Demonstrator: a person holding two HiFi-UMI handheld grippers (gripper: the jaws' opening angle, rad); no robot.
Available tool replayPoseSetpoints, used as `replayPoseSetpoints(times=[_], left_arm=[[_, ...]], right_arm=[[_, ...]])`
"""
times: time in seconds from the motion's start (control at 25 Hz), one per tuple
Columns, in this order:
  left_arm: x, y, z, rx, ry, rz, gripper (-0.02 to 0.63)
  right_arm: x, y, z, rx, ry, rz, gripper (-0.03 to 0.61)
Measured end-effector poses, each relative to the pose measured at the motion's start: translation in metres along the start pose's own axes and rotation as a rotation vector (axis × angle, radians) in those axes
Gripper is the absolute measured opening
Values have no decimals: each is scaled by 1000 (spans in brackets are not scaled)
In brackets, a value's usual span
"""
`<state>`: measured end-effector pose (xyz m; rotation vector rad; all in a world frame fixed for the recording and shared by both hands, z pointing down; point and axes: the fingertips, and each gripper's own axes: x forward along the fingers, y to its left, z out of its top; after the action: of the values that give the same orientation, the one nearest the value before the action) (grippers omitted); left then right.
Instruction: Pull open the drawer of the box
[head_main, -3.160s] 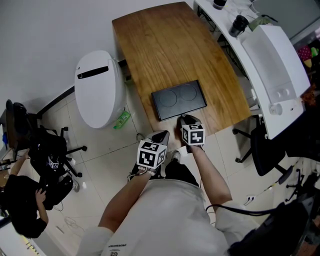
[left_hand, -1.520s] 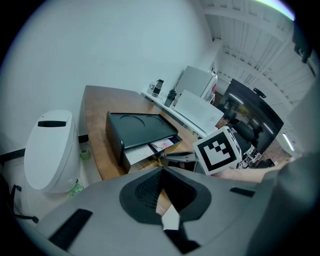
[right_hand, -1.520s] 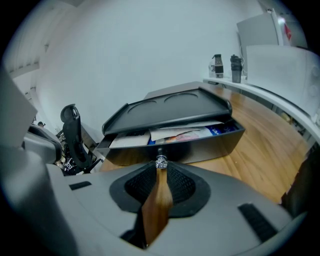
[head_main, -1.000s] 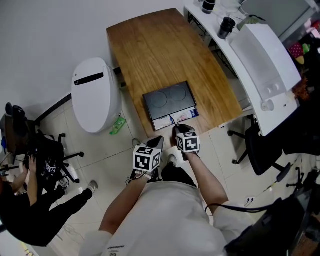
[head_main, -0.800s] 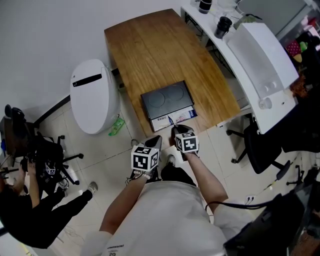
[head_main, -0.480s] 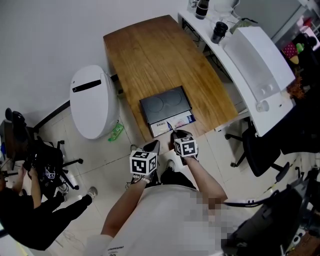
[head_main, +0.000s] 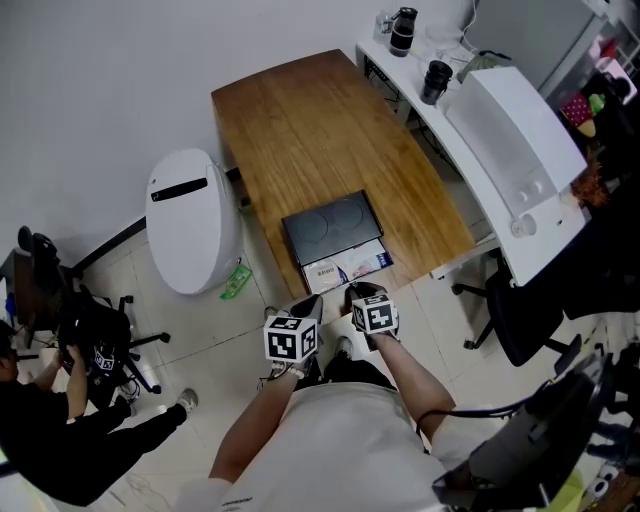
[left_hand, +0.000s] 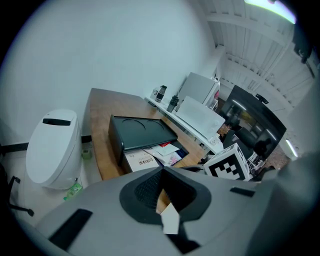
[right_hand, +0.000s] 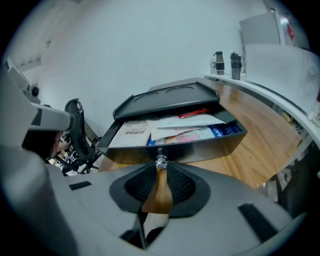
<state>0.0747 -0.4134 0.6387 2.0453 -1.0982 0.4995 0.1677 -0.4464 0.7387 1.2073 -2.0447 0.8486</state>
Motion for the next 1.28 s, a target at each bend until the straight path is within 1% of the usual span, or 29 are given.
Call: replayPoseSetpoints(times=[0.36, 0.8, 1.28], left_arm=[[2, -11, 2, -8, -18, 9, -2], [-5, -5, -4, -27, -23, 32, -2], [-12, -13, -20, -39, -32, 48, -2]], right_arm=[[-8, -4, -8, -13, 6, 14, 55], [-12, -1, -16, -9, 11, 21, 55], [-18, -2, -27, -14, 8, 28, 55]])
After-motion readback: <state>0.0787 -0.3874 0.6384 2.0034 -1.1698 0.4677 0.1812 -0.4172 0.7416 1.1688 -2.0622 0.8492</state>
